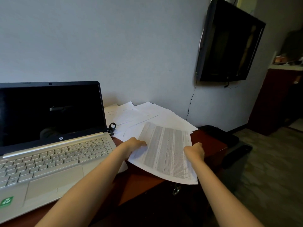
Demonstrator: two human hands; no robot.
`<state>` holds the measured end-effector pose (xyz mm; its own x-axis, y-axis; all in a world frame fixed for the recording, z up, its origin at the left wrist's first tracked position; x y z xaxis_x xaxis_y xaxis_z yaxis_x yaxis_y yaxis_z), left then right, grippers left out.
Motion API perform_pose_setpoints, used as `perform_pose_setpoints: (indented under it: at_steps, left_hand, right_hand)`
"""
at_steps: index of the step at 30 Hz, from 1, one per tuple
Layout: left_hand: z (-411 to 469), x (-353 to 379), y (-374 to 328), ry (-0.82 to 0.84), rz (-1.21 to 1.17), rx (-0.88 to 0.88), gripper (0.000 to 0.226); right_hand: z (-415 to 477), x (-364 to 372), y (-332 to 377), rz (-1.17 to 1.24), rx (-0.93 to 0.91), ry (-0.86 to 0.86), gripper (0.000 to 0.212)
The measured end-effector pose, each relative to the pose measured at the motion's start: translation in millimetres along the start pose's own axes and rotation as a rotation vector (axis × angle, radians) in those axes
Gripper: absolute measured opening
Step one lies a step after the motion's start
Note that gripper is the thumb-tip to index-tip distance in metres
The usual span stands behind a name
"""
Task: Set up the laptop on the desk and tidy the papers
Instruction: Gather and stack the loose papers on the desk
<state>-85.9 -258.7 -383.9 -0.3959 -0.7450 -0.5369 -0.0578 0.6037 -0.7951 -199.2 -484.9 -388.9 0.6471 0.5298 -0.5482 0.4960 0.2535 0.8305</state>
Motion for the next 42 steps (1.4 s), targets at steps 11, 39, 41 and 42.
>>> perform_pose_setpoints:
  at_steps: [11, 39, 41, 42]
  left_hand:
    - [-27, -16, -34, -0.113, -0.268, 0.370, 0.029]
    - [-65, -77, -49, -0.404, -0.617, 0.445, 0.032]
    - [-70, -90, -39, -0.441, -0.744, 0.428, 0.032]
    - [-73, -96, -34, -0.456, -0.790, 0.425, 0.032]
  right_hand:
    - [-1, 1, 4, 0.207, 0.031, 0.184, 0.028]
    - [-37, -19, 69, 0.528, -0.326, 0.107, 0.021]
    - [-42, -10, 71, 0.553, -0.322, 0.132, 0.023]
    - [-46, -6, 73, 0.575, -0.306, 0.147, 0.024]
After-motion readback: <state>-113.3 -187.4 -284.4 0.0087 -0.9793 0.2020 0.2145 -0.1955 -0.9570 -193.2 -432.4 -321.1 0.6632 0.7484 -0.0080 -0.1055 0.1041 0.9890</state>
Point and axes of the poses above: each hand's wrist, its own z-axis towards the middle knuckle, its own x-axis out of the palm, y = z × x, the point moved 8 cm from there along z, towards the middle knuckle, and after that the axes turned 1 degree about -z, right-handed, at the moved point
